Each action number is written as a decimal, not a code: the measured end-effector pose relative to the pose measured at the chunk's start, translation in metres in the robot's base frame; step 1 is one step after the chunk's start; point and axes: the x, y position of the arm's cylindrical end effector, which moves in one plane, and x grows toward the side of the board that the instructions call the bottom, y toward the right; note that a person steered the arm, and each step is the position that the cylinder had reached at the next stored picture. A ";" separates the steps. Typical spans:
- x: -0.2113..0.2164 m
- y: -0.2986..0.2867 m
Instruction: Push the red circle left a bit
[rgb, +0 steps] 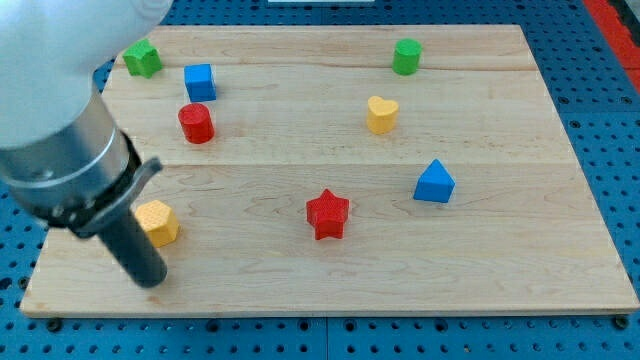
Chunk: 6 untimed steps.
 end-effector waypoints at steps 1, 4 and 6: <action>-0.051 0.000; -0.077 0.023; -0.148 0.120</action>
